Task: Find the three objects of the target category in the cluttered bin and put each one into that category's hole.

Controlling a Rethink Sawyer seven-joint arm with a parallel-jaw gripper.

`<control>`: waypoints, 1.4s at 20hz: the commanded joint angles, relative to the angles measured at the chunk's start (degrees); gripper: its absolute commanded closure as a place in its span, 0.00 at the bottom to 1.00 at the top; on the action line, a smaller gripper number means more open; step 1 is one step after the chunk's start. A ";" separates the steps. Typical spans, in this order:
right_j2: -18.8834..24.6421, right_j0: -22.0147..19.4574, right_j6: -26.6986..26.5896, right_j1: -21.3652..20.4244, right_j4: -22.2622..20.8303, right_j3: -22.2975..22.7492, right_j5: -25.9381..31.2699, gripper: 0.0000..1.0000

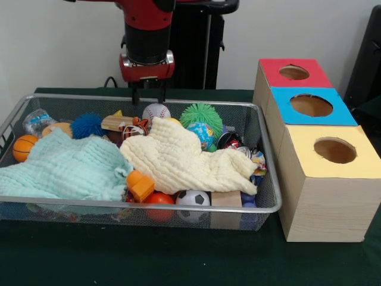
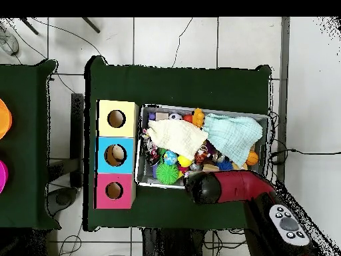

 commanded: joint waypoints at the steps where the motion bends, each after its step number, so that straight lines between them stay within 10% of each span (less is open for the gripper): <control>1: 7.83 -3.18 -8.03 -5.45 3.55 0.67 8.68 0.00; 28: 12.65 -4.64 -5.28 -2.12 3.57 -7.13 5.99 0.00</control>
